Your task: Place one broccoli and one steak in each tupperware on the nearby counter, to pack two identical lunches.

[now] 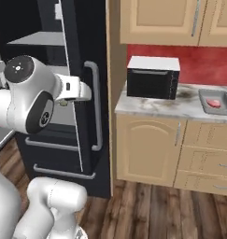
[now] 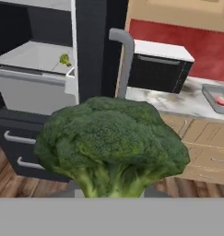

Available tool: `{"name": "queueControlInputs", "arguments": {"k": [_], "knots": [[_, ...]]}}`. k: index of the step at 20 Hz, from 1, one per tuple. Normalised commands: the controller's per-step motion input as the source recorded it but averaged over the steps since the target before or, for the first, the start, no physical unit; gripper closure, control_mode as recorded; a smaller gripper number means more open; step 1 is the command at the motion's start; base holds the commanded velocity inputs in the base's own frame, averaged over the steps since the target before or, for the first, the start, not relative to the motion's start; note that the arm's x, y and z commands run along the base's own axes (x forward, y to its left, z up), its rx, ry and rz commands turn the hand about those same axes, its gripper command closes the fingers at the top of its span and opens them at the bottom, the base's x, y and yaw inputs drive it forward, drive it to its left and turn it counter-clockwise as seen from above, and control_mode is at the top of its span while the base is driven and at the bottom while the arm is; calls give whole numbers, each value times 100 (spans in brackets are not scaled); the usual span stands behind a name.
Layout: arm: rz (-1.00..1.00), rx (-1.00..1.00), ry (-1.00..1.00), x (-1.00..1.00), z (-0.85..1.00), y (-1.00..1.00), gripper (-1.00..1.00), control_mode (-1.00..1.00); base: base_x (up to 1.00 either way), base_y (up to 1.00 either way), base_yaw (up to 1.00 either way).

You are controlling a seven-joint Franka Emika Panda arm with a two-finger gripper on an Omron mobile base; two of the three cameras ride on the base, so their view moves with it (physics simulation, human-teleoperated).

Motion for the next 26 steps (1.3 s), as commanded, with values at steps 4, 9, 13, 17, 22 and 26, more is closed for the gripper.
{"name": "queueControlInputs", "arguments": {"k": [4, 9, 13, 17, 22, 26], "knots": [[0, 0, 0, 0, 0, 0, 100, 100, 0, -100, -16], [0, 0, 0, 0, 0, 0, 100, 100, 4, -100, -15], [0, 0, 0, 0, 0, 0, 100, 100, 26, -100, -15], [0, 0, 0, 0, 0, 0, 100, 100, 45, -100, -11], [0, 0, 0, 0, 0, 0, 100, 100, 65, -98, -7], [0, 0, 0, 0, 0, 0, 100, 100, 84, -82, -2]]}}
